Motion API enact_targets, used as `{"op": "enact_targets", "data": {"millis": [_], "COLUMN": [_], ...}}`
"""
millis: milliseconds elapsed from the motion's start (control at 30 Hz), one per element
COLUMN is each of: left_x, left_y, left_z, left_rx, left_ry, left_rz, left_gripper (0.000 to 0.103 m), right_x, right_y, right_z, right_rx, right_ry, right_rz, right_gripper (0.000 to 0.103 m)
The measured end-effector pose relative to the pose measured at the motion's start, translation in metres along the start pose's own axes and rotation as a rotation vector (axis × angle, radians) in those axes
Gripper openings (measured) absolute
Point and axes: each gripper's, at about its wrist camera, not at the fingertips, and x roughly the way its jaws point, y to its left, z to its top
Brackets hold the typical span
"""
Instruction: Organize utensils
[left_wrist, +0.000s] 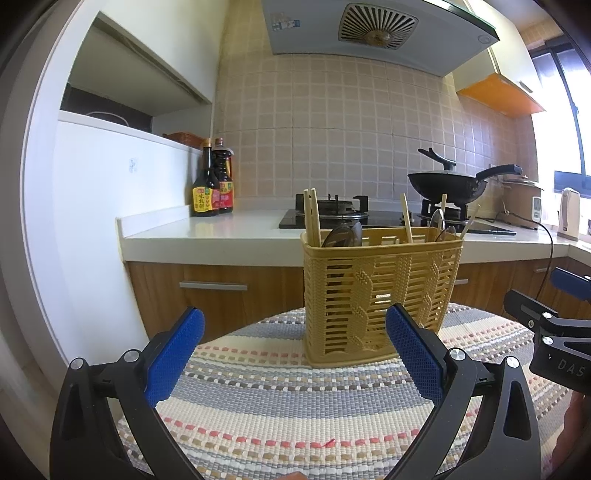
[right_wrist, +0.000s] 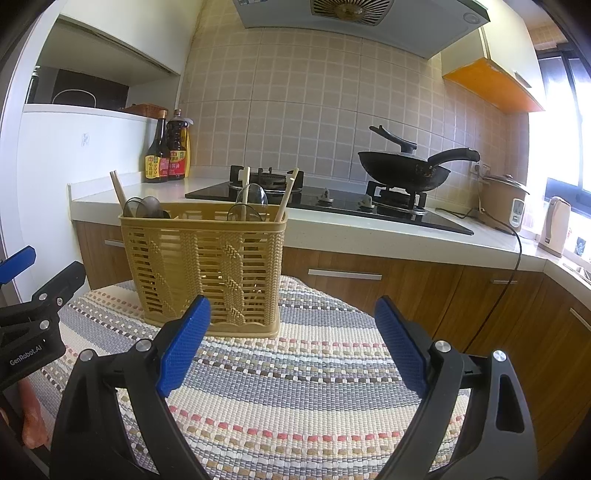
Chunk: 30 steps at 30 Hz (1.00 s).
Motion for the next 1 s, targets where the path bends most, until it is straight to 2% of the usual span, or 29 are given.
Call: {"op": "enact_targets", "data": {"millis": [1000], "left_x": [0.0015], "left_y": [-0.0045], "left_z": [-0.0008], "left_rx": [0.026], "left_ry": [0.02], "left_rz": [0.001], "left_gripper": [0.095], "right_x": [0.0001], "right_y": [0.0024], "right_z": [-0.0001], "right_rx": [-0.004], "right_ry": [0.004], "right_rz": [0.005], "right_gripper": [0.086]}}
